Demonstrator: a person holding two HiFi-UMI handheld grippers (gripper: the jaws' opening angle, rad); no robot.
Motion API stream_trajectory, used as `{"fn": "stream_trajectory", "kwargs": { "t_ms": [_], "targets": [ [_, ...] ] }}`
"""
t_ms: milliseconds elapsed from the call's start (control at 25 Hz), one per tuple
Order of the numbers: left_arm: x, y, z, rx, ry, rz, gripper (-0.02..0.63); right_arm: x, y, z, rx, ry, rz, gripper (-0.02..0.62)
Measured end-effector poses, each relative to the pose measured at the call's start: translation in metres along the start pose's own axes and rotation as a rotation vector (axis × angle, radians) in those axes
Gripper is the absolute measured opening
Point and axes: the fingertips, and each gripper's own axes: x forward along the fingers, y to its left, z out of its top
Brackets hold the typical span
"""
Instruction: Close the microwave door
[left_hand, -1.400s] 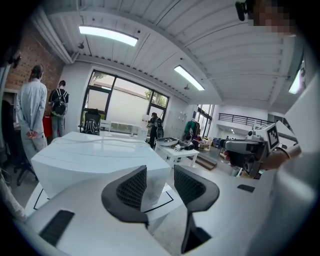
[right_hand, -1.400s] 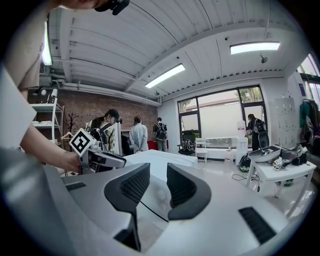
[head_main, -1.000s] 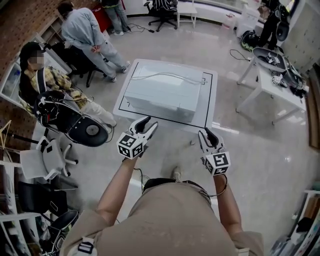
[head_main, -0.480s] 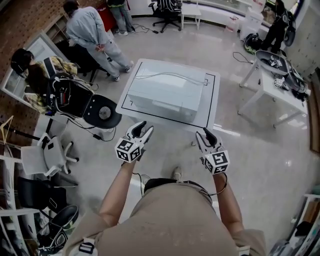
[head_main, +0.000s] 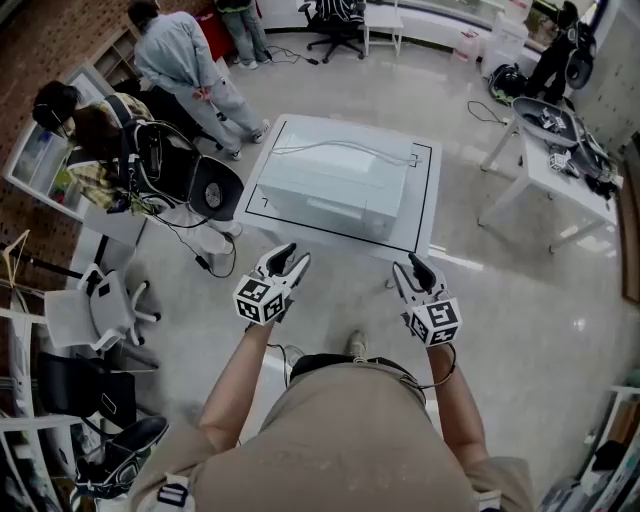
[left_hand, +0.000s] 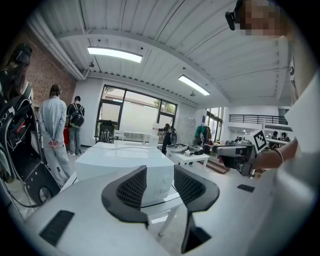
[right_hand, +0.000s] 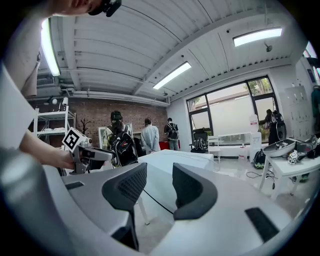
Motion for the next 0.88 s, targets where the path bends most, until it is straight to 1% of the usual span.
{"fn": "stream_trajectory", "kwargs": {
  "t_ms": [240,480,880],
  "targets": [
    [0.002,-0.009,-0.006,0.020,0.028,-0.007,0.175,-0.001,-0.003,-0.007,-0.036,0.052,-0.021,0.138],
    [0.003,-0.014,-0.009,0.023,0.036,-0.010,0.175,-0.003,-0.002,-0.008,-0.052,0.056,-0.015,0.121],
    [0.007,-0.016,-0.011,0.011,0.042,-0.007,0.175,-0.006,-0.010,-0.012,-0.042,0.057,-0.028,0.121]
  ]
}}
